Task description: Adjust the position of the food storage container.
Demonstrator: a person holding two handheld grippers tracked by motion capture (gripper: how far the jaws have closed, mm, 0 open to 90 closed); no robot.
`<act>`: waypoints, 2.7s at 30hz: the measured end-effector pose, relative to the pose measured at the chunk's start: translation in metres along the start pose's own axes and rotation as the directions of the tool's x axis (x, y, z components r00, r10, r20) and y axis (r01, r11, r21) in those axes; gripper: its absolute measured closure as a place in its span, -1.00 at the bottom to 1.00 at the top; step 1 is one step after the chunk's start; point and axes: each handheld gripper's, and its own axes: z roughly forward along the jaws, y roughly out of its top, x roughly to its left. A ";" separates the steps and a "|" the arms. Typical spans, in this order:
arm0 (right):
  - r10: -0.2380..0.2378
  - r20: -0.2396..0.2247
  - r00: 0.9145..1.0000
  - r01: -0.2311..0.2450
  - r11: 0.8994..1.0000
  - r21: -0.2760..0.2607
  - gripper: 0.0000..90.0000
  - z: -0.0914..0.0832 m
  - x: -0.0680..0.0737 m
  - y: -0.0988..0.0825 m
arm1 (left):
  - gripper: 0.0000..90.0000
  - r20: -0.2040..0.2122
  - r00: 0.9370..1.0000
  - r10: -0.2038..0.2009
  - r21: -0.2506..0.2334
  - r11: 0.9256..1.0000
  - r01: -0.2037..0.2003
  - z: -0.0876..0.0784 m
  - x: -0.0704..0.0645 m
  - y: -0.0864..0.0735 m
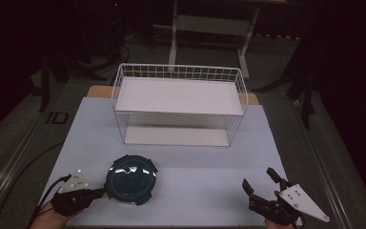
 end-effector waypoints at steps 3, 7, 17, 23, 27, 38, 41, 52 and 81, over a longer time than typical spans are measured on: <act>0.011 -0.006 1.000 -0.011 1.000 -0.005 -0.72 0.000 -0.001 0.000 | 1.00 -0.013 1.000 -0.017 -0.018 1.000 0.017 0.000 0.003 0.002; 0.005 -0.009 1.000 -0.005 1.000 0.009 -0.72 0.001 0.001 0.000 | 1.00 -0.032 0.999 -0.011 -0.006 1.000 0.011 0.007 0.008 0.012; -0.002 -0.020 1.000 0.002 1.000 0.007 -0.72 0.003 0.003 -0.001 | 1.00 -0.017 1.000 -0.001 -0.029 1.000 0.000 0.024 0.018 0.026; 0.014 -0.031 0.999 -0.014 1.000 0.015 -0.72 0.003 0.000 -0.002 | 1.00 -0.019 1.000 -0.024 -0.065 0.998 0.022 0.012 0.026 0.032; 0.007 -0.030 1.000 -0.007 1.000 0.009 -0.72 0.002 0.002 -0.001 | 1.00 -0.029 1.000 -0.010 -0.042 0.999 0.009 0.015 0.026 0.035; 0.007 -0.047 0.999 -0.006 1.000 0.014 -0.72 0.003 0.005 -0.002 | 1.00 -0.014 1.000 -0.024 -0.031 0.999 0.023 0.020 0.021 0.045; 0.002 -0.051 0.999 -0.001 1.000 0.014 -0.72 0.003 0.007 -0.002 | 1.00 -0.008 1.000 -0.030 -0.031 0.999 0.030 0.022 0.021 0.047; -0.003 -0.064 0.998 0.005 1.000 0.028 -0.72 0.008 0.010 -0.002 | 1.00 0.031 1.000 -0.006 -0.048 0.999 0.007 0.048 0.016 0.070; -0.013 -0.092 0.996 0.017 0.999 0.040 -0.72 0.015 0.015 -0.003 | 1.00 0.193 0.980 0.051 -0.055 0.998 -0.042 0.107 -0.033 0.121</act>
